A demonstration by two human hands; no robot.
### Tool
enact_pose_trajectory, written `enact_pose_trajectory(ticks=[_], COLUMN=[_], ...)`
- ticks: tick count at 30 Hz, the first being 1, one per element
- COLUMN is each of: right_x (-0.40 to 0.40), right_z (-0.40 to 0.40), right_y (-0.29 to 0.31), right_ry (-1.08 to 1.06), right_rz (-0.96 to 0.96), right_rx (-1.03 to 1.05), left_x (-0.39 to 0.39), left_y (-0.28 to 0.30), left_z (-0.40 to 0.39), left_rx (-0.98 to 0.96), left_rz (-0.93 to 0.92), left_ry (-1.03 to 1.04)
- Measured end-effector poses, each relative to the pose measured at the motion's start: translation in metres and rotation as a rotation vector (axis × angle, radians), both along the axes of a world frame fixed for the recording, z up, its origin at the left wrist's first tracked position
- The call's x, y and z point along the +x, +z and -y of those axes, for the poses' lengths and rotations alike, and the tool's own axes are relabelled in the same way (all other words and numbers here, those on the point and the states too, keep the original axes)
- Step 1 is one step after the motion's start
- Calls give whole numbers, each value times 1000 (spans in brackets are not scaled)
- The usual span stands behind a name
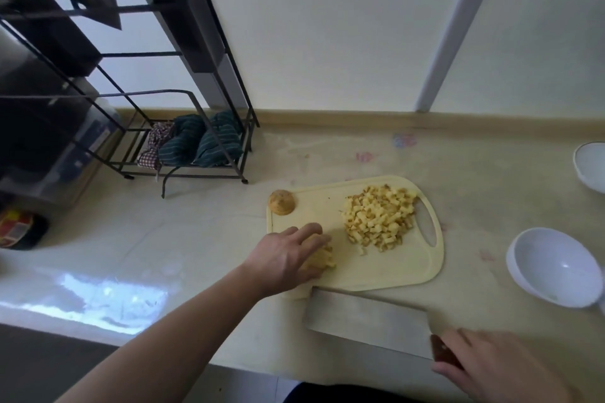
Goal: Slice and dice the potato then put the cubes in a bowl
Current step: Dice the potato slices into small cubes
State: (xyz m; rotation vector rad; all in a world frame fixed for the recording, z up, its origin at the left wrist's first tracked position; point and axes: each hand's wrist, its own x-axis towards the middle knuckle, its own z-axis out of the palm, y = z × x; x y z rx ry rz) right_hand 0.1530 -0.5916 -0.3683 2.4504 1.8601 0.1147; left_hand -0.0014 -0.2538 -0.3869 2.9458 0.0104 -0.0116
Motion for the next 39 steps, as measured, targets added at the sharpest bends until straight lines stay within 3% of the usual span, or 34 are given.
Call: enact_pose_trajectory(ticks=[3,6,9,13,15,18,20,24,39], right_x=[11,3,-9,-29,-35,-36,-36,-44,-48], right_z=[21,21,0,-49,-70,-90,-94,-99,-105], right_y=[10,25,41,47,41,35,33,32,28], right_ry=[-66,-359,-481,-616,-663,-721,-692,-616,-612], right_rz=[-40,-474,-723,-1241,-1369,-1391,-1299,-1140,-1181], right_rx=[-122,-4,51,170,177,173,170,162,137], left_x=[8,5,-2,2,7,14,15,16,14], left_y=[1,-8,-22,-23,-19,-14,-13,-23,-29], left_z=[-7,-8,6,31,43,54,57,56,54], left_rx=[3,-12,17,70,41,-69,-62,3,-146], left_rz=[-134,8,127,95,46,-26,-24,91,161], left_ry=[-9,-49,26,287,421,541,540,520,502])
